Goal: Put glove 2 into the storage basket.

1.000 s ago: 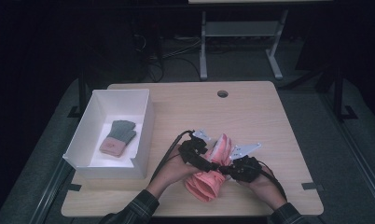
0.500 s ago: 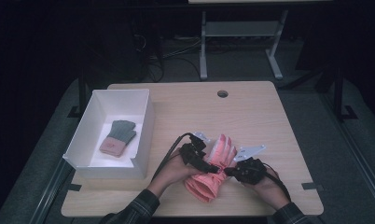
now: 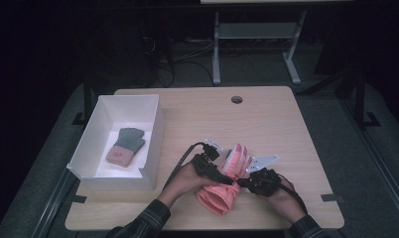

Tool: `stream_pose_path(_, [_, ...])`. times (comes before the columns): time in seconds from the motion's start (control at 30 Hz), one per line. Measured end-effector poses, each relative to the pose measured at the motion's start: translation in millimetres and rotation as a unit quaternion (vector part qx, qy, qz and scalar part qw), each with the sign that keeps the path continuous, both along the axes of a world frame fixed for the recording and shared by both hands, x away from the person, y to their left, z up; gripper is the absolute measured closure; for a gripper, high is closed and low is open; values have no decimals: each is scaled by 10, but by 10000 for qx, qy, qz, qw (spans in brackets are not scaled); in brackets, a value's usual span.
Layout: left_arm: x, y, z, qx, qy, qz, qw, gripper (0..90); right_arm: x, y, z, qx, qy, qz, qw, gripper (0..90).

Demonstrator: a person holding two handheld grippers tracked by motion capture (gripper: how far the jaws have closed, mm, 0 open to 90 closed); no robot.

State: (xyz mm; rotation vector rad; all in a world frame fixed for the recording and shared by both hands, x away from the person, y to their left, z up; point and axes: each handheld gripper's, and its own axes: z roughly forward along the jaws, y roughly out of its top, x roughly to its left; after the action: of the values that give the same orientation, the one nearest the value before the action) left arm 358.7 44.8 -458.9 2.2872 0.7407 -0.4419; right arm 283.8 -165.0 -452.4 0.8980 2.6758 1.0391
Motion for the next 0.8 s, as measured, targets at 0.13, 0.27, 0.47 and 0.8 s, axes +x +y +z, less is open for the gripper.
stream_pose_path(0.13, [27,16,-10,-25,181,-47,9998,345,-1,12,-7,-2,-8,-15,10000,900])
stream_pose_path(0.27, [51,34,-17,-57,343,-74,9994,420,2,19,-9,-11,8,-28,10000,900])
stream_pose_path(0.47, [25,33,10,-97,247,-41,9996,536,10,8,-15,20,14,-12,10000,900])
stream_pose_path(0.8, [-12,87,81,-300,166,113,9993,607,-31,-160,103,522,10,71,9986,765])
